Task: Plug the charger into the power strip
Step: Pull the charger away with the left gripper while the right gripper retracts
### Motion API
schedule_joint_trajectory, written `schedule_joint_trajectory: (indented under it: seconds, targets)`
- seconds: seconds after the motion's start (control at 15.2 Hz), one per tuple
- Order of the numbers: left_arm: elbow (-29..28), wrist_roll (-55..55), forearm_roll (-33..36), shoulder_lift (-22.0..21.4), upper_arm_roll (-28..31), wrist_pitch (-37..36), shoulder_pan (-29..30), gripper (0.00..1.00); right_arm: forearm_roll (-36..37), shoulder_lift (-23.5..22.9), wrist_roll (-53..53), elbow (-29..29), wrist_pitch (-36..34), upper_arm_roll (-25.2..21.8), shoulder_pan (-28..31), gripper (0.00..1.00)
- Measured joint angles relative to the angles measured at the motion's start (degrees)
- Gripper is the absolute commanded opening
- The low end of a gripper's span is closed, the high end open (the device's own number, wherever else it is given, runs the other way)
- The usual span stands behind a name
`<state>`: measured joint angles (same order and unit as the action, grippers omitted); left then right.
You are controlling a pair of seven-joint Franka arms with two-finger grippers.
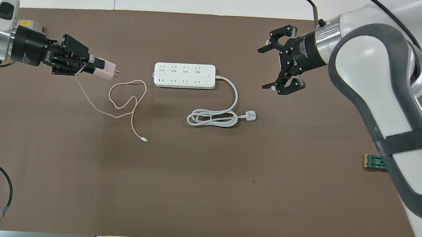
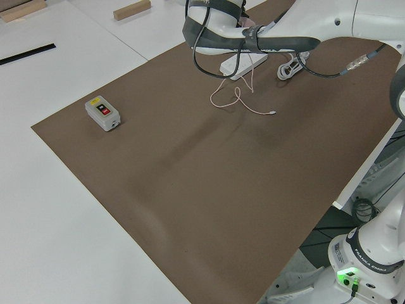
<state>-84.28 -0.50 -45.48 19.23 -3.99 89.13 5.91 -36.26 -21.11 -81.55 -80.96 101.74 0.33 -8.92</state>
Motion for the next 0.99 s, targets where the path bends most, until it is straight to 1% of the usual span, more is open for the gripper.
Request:
schedule_joint_trajectory:
  seconds: [0.13, 0.26, 0.53, 0.79, 0.86, 0.99]
  targets:
    - [2.40, -0.19, 6.55, -0.01, 0.01, -1.80, 0.03, 0.00, 2.51, 0.86, 6.10, -0.06, -3.13, -0.03, 2.06, 1.00]
    - [4.68, -0.06, 12.53, -0.02, 0.05, -2.89, 0.30, 0.00, 6.26, 2.00, 14.67, -0.66, -5.67, -0.04, 3.72, 1.00]
    - [6.30, 1.38, 15.93, -0.46, 0.31, -3.05, 4.25, 0.00, 12.77, 4.08, 31.93, -1.99, -10.23, -0.05, 6.19, 1.00]
    - [7.63, 1.71, 25.42, -0.95, 0.17, -2.85, 4.96, 0.00, 19.23, 5.54, 48.47, -2.12, -13.12, -0.08, 8.71, 1.00]
    - [8.40, 1.00, 26.69, -0.96, 0.12, -2.85, 4.96, 0.00, 21.27, 5.98, 53.01, -2.14, -13.61, -0.08, 9.27, 1.00]
    - [9.39, -6.26, 28.61, -0.97, 0.05, -2.93, 4.92, 0.00, 24.85, 7.05, 62.25, -2.20, -14.13, -0.11, 10.48, 1.00]
